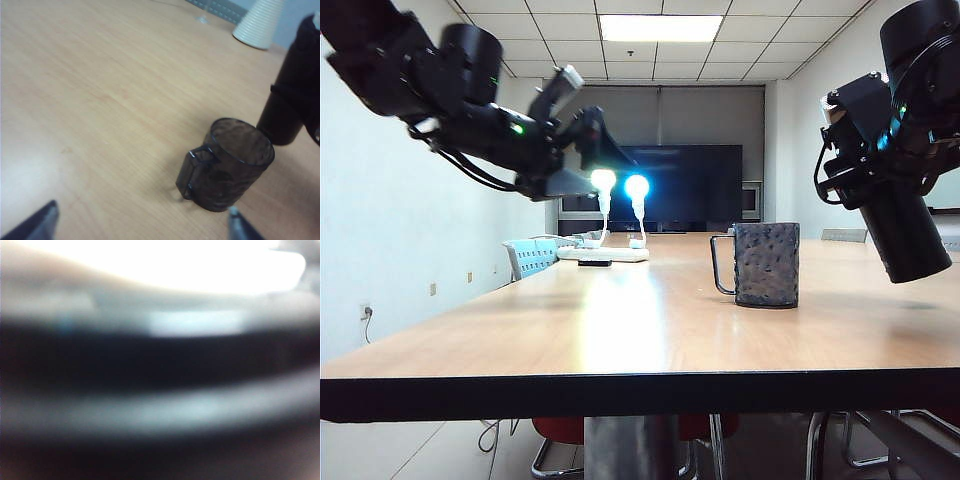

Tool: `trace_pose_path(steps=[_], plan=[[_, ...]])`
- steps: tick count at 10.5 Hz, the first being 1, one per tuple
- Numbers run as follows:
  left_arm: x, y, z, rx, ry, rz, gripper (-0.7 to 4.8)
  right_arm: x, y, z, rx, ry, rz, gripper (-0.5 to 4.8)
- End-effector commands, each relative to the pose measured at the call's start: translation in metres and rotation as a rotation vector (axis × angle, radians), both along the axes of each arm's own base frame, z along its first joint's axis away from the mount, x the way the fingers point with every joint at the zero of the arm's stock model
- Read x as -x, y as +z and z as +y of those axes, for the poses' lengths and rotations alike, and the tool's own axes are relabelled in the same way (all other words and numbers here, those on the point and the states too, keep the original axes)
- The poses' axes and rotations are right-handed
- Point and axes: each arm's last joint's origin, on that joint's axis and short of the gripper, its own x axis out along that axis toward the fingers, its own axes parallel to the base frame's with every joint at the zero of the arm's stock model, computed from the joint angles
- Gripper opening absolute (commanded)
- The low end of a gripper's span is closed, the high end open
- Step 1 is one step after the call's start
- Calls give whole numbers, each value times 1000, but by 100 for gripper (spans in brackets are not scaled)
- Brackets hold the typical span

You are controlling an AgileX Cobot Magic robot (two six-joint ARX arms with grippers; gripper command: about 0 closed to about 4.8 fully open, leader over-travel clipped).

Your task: Pick up the black thermos cup, pour some water from it into the cup, and then put the thermos cup back on the table.

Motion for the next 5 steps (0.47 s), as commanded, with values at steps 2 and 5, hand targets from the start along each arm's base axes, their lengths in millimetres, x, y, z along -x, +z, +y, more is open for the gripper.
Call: trace_pose_path(steps=[2, 5], plan=[[-5, -15, -40, -75, 93, -53, 298, -1, 15, 0, 117, 14, -50, 148], [-12, -27, -75, -89, 116, -56, 162, -1, 14, 0, 141, 18, -31, 148]])
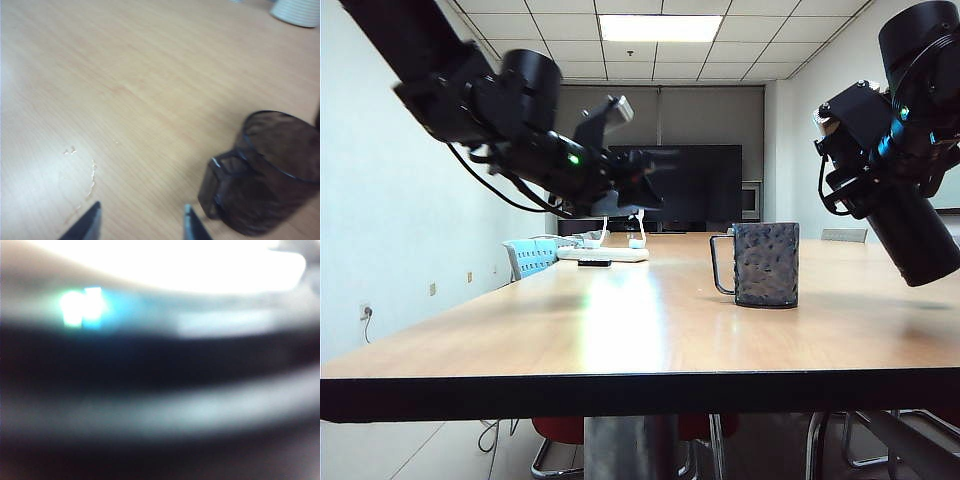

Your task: Pick up the black thermos cup, pour some water from it into the cup, and then put the thermos cup back on the table.

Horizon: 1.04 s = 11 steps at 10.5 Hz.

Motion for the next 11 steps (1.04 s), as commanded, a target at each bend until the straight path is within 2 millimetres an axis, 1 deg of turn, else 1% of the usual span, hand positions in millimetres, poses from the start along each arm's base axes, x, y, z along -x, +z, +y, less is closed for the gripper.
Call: trace_pose_path(steps=[1, 2, 3, 6, 7, 9, 11], plan=[[-8, -6, -33, 9, -15, -24, 111, -1, 17, 0, 36, 5, -83, 148], [-10, -8, -38, 16, 8, -15, 58, -1, 17, 0, 48, 7, -81, 148], [-14, -12, -41, 39, 74, 13, -6, -1, 17, 0, 70, 10, -75, 148], [-17, -22, -42, 38, 100, 27, -6, -1, 16, 1, 145, 25, -56, 147], [-17, -24, -43, 50, 55, 28, -6, -1, 16, 1, 171, 30, -50, 147], [-17, -30, -46, 59, 17, 30, -6, -1, 16, 2, 208, 42, -43, 147], [-16, -30, -47, 69, -36, 32, -6, 0, 16, 9, 265, 88, -35, 147]])
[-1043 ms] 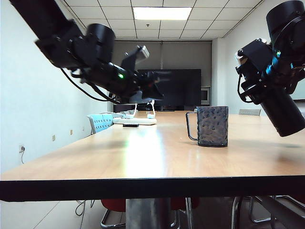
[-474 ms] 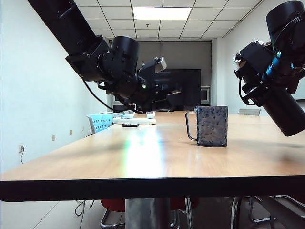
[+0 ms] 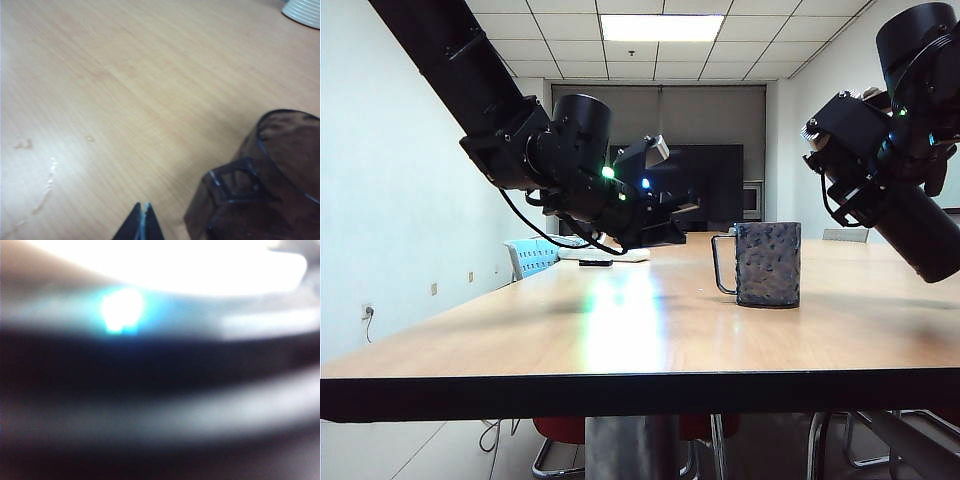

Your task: Pick up the black thermos cup, pour some water from it into the cup, and then put the thermos cup back on the table.

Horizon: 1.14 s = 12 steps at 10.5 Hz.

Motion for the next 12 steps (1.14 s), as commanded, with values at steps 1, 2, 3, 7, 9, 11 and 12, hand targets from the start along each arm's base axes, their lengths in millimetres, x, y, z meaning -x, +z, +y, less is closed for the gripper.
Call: trace_pose_path(steps=[1, 2, 3, 7, 9, 11, 12], plan=[[1, 5, -3, 28, -60, -26, -6, 0, 18, 12, 86, 64, -85, 147], [0, 5, -3, 29, -57, -26, -6, 0, 17, 13, 98, 70, -82, 147], [0, 5, -3, 29, -57, -27, -6, 0, 16, 15, 109, 76, -77, 147], [3, 4, -8, 37, -113, -20, -6, -1, 12, 16, 166, 91, -49, 147], [3, 5, -8, 38, -113, -20, -6, -1, 11, 16, 177, 102, -40, 147], [4, 5, -8, 44, -147, -16, -6, -1, 11, 18, 223, 144, -33, 147], [4, 5, -9, 41, -157, -20, -6, -2, 10, 18, 244, 148, -27, 147]])
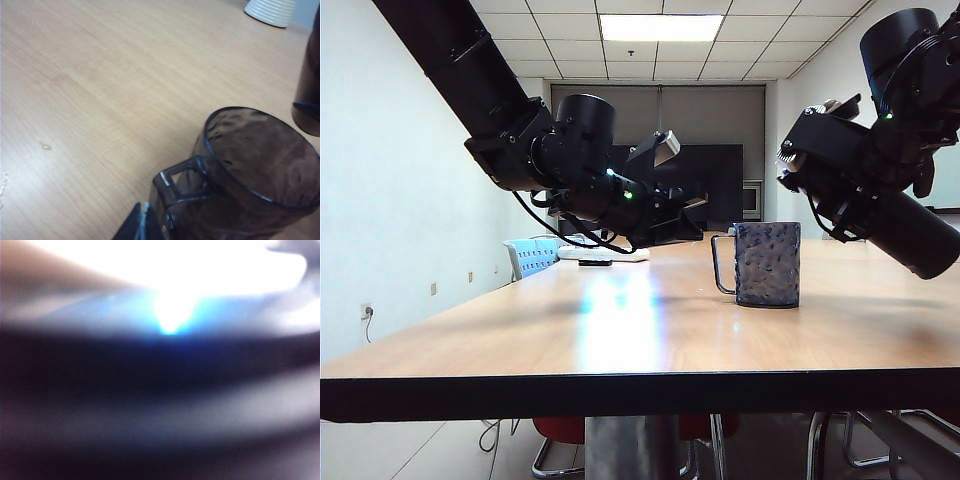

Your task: Pick up the black thermos cup, pour some water from it into the cup, and then put the thermos cup back on the table.

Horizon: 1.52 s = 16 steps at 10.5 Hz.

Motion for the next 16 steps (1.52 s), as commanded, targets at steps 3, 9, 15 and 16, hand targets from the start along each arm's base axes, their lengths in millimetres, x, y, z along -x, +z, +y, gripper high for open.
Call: trace_pose_path(steps=[3, 9, 15, 16], plan=[[2, 3, -4, 7, -77, -29, -6, -8, 11, 2, 81, 27, -84, 147], [2, 3, -4, 8, -82, -29, -6, -16, 9, 3, 185, 22, -73, 148], [2, 3, -4, 8, -82, -28, -6, -22, 13, 3, 309, 5, -69, 187], [2, 3, -4, 10, -81, -25, -6, -23, 13, 3, 322, 8, -66, 190]])
